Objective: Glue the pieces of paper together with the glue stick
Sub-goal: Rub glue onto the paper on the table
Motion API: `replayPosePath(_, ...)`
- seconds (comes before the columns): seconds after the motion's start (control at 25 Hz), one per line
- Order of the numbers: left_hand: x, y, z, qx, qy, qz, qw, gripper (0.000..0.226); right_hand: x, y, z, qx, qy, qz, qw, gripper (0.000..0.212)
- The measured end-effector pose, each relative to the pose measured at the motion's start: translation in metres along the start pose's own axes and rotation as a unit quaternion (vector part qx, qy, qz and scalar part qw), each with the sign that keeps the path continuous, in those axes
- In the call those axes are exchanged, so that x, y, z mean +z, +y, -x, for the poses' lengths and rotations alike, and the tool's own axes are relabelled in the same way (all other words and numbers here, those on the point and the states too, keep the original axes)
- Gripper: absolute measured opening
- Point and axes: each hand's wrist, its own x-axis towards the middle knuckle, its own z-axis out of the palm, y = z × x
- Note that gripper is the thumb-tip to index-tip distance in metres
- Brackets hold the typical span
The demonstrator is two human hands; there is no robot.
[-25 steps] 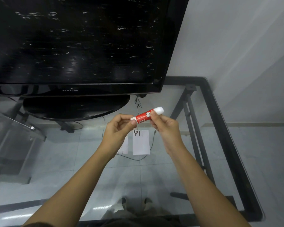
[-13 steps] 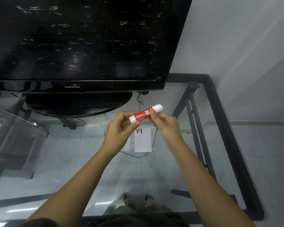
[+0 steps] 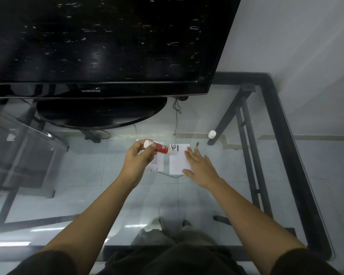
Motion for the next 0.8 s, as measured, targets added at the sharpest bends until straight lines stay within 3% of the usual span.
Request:
replayPosePath(0.2, 0.005, -0.025, -0.005, -0.142, 0.016, 0.075, 0.987, 0.029, 0.005, 0.004, -0.001, 0.009, -0.007, -0.044, 0.999, 0.072)
replayPosePath(0.28, 0.013, -0.025, -0.005, -0.181, 0.021, 0.148, 0.972, 0.025, 0.007, 0.007, -0.001, 0.005, -0.004, -0.055, 0.998, 0.073)
replayPosePath(0.36, 0.019, -0.025, -0.007, -0.18, 0.003, 0.155, 0.971, 0.012, 0.008, 0.009, -0.001, 0.002, 0.003, -0.076, 0.997, 0.075)
replayPosePath(0.44, 0.022, -0.027, -0.01, -0.145, -0.035, 0.063, 0.987, 0.003, 0.009, 0.01, -0.003, 0.003, 0.013, -0.097, 0.995, 0.076)
replayPosePath(0.52, 0.02, -0.029, -0.013, -0.064, -0.084, -0.144, 0.984, 0.014, 0.011, 0.01, -0.005, 0.009, 0.021, -0.106, 0.994, 0.077)
replayPosePath(0.6, 0.015, -0.028, -0.016, 0.068, -0.141, -0.361, 0.92, 0.019, 0.013, 0.011, -0.006, 0.012, 0.025, -0.106, 0.994, 0.077)
replayPosePath(0.64, 0.012, -0.025, -0.018, 0.129, -0.169, -0.412, 0.886, 0.019, 0.013, 0.01, -0.006, 0.013, 0.026, -0.105, 0.994, 0.077)
replayPosePath(0.8, 0.005, -0.021, -0.022, 0.205, -0.225, -0.47, 0.828, 0.024, 0.012, 0.01, -0.005, 0.012, 0.031, -0.107, 0.994, 0.076)
